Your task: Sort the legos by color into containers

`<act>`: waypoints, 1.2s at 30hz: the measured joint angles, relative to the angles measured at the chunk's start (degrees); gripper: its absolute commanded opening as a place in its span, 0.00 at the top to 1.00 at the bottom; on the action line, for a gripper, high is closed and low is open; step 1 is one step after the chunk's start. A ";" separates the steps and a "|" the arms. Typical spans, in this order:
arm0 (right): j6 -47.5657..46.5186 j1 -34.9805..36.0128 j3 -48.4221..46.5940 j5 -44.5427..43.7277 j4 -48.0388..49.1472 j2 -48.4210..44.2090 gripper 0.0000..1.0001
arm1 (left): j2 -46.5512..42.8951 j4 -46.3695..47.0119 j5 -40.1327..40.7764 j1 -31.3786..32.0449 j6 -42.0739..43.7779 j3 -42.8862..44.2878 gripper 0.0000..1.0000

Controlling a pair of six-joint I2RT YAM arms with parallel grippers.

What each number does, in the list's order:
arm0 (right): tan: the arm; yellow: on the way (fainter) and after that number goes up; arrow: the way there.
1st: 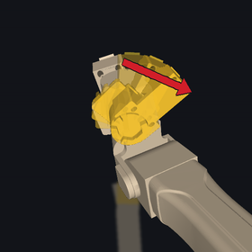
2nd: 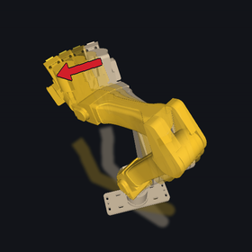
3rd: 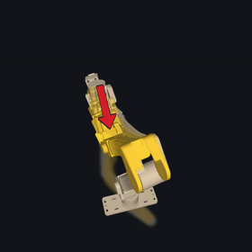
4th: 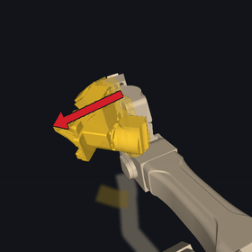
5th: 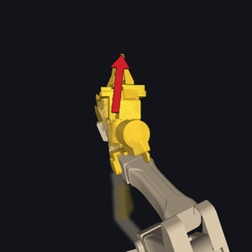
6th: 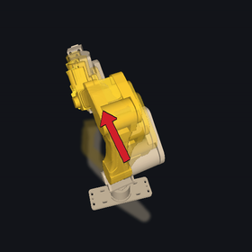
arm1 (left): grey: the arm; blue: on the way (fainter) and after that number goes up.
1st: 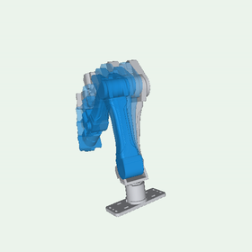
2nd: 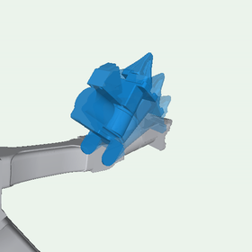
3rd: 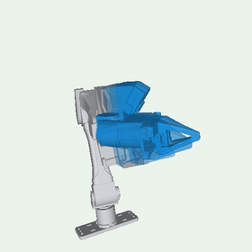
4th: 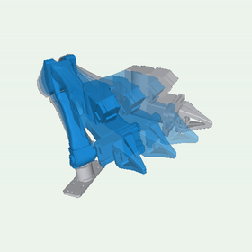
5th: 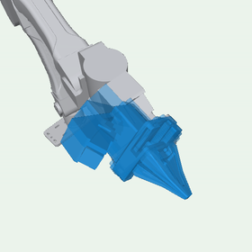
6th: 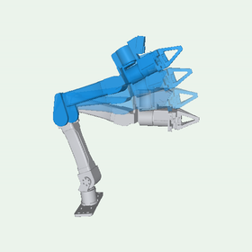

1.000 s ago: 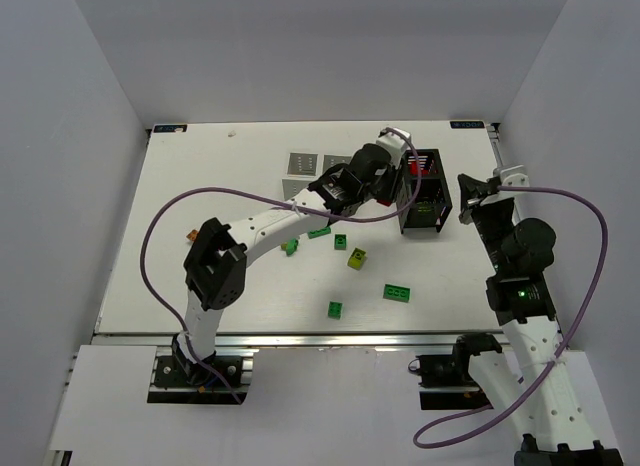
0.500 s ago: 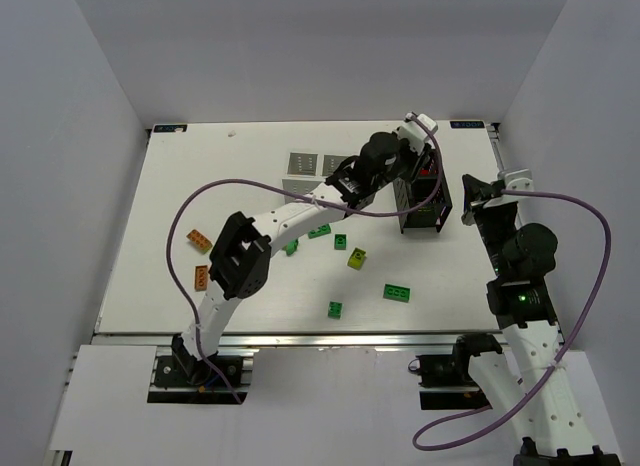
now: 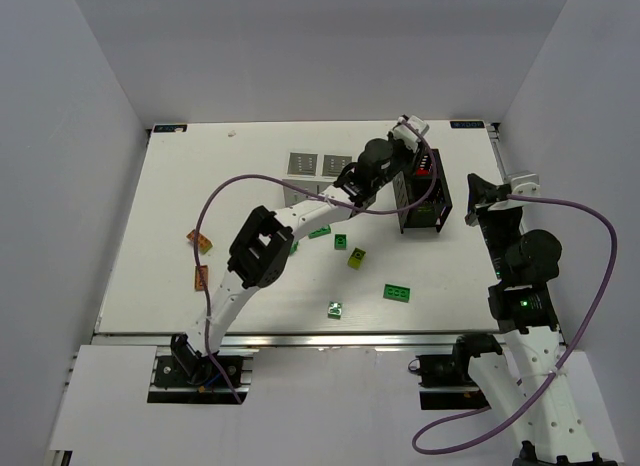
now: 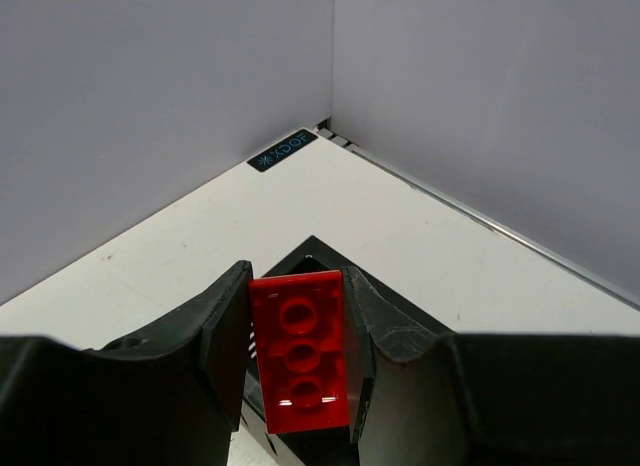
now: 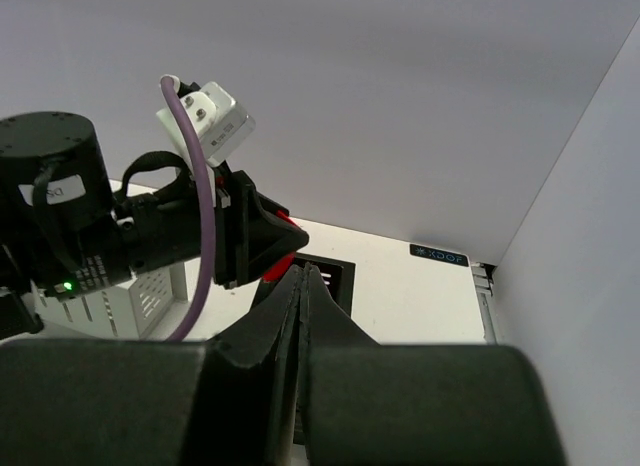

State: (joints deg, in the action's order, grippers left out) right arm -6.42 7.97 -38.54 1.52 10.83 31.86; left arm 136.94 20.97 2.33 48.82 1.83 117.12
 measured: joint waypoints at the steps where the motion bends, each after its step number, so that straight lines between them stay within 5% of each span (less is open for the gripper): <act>1: 0.00 0.00 0.00 -0.07 0.04 0.00 1.00 | 1.18 0.87 0.02 -0.13 -0.22 1.03 0.97; 22: -0.02 0.07 0.00 -0.11 0.09 -0.02 1.00 | 12.26 11.23 2.91 -0.39 -0.81 10.10 0.93; 36: -0.02 0.11 0.04 -0.11 0.13 -0.37 1.00 | 14.67 11.02 4.15 -0.39 -0.81 12.22 0.60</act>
State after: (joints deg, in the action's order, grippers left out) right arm -6.44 8.08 -38.50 1.41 10.96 31.48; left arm 151.61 31.99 6.48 48.42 1.02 129.34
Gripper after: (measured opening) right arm 0.007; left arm 0.460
